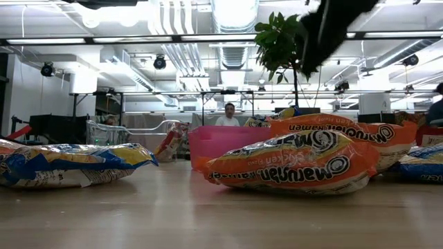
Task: Sort Maruchan noodles
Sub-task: Put the orange noodle pack into the white bin
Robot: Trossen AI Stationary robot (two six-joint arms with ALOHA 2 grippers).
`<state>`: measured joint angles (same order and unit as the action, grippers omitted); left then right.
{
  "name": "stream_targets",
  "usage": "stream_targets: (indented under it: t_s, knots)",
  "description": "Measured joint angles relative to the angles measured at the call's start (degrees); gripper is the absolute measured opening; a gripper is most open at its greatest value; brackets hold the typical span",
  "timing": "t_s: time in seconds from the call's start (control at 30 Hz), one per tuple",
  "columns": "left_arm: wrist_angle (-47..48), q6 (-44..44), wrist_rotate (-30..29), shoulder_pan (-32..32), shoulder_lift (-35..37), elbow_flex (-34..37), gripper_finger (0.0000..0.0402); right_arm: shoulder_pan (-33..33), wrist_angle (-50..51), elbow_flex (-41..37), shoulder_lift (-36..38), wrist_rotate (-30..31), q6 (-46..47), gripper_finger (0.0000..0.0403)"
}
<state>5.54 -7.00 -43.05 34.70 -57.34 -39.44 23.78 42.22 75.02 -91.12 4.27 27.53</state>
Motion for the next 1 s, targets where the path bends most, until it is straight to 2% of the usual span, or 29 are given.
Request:
stream_targets:
  t_s: [0.27, 0.63, 0.8, 1.0]
  knots:
    - [0.0, 0.2, 0.0, 0.0, 0.0, 0.0, 0.0076, 0.9, 3.4, 0.0, -6.4, -0.2, 5.8, 0.0265]
    - [0.1, 0.1, 0.0, 0.0, 0.0, 0.0, 0.0076, 0.2, 3.9, 0.4, -14.3, 3.3, 10.1, 0.0241]
    - [0.1, 0.1, 0.0, 0.0, 0.0, 0.0, 0.0076, -0.2, 4.2, 0.5, -14.5, 3.7, 10.4, 0.0188]
    - [0.1, 0.0, 0.0, 0.0, 0.0, 0.0, 0.0076, -0.9, 4.8, 0.5, -13.6, 4.9, 11.5, 0.0076]
